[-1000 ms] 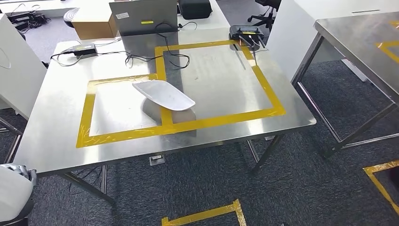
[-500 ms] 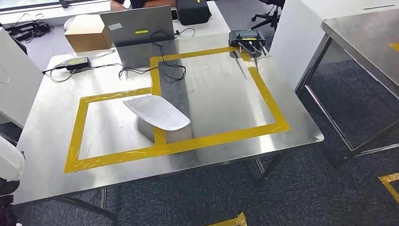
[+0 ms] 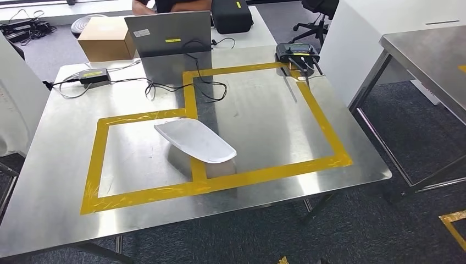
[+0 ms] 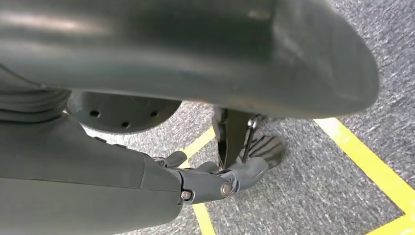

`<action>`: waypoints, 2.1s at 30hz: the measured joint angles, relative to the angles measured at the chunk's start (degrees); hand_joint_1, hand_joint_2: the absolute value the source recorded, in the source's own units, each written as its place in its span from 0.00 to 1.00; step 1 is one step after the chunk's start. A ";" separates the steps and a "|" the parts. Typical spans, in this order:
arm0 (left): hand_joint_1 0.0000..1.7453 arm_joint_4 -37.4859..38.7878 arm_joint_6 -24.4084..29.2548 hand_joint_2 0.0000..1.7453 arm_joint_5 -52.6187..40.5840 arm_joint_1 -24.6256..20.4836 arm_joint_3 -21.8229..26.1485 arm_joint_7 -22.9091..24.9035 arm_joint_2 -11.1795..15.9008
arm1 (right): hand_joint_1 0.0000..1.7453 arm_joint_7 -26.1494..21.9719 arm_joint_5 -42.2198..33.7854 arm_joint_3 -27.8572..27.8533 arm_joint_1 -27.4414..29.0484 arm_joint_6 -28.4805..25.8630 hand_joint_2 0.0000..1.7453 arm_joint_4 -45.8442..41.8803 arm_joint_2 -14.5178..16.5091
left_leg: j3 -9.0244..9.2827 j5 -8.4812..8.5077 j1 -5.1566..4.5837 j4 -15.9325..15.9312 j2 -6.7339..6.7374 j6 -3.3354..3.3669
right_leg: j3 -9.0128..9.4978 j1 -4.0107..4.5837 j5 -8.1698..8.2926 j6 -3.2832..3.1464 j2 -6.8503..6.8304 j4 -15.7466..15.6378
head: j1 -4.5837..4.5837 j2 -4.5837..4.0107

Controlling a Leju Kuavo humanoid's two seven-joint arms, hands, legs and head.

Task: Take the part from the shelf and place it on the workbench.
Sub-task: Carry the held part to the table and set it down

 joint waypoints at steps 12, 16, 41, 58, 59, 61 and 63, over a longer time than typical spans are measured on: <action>1.00 10.20 17.71 1.00 -22.78 -9.34 -20.67 2.75 -11.21 | 0.00 1.86 0.45 -0.15 0.00 -4.36 0.00 0.00 0.00 | 1.25 -0.73 -0.98 -0.27 -0.54 -0.09 | 2.73 0.74 10.65 -1.08 0.11 -14.11 | 0.03 0.02; 0.50 9.50 18.97 1.00 -22.41 -5.03 -22.95 0.32 -12.87 | 0.00 2.57 2.66 0.01 0.22 -3.46 0.00 0.00 0.09 | 1.60 -0.72 -1.03 -0.60 -0.21 -0.36 | 2.78 0.70 10.60 -1.33 0.51 -14.10 | 0.03 0.01; 0.00 -16.53 19.52 0.00 -3.61 20.74 -13.44 0.81 -11.46 | 0.00 2.10 7.16 3.83 0.98 -0.41 0.00 -0.01 -1.36 | 2.38 -0.36 -0.90 -1.64 -0.01 0.68 | 2.91 0.27 8.77 -0.31 0.34 -12.87 | 0.10 0.00; 0.00 -47.61 24.86 0.00 -0.65 34.03 -8.22 -0.33 -9.82 | 0.00 2.00 4.90 3.75 0.82 -1.08 0.00 0.02 -2.15 | -2.21 -4.36 0.53 4.90 0.13 -3.44 | 5.11 -1.38 8.65 -2.08 -0.06 -13.65 | 0.34 0.01; 0.00 -49.60 25.17 0.00 -1.26 35.28 -7.75 -0.06 -9.45 | 0.00 1.90 4.61 3.71 0.83 -1.38 0.00 0.02 -1.91 | -3.14 -7.38 0.50 8.65 0.12 -3.52 | 4.39 -1.28 9.19 -2.30 -0.06 -13.63 | 0.28 0.01; 0.00 -53.52 25.42 0.00 -2.63 37.80 -6.83 0.88 -8.90 | 0.00 1.67 3.99 3.51 0.84 -2.13 0.00 0.02 -1.29 | -3.63 -10.49 0.42 14.57 0.10 -3.56 | 2.94 -0.99 10.24 -2.41 -0.08 -13.58 | 0.22 0.02; 0.00 -57.09 25.28 0.00 -3.49 39.97 -6.20 1.75 -8.54 | 0.00 1.55 3.75 3.26 0.84 -2.70 0.00 0.03 -0.64 | -0.50 -9.16 0.32 13.34 0.10 -3.20 | 1.73 -0.75 11.24 -2.33 -0.13 -13.51 | 0.23 0.01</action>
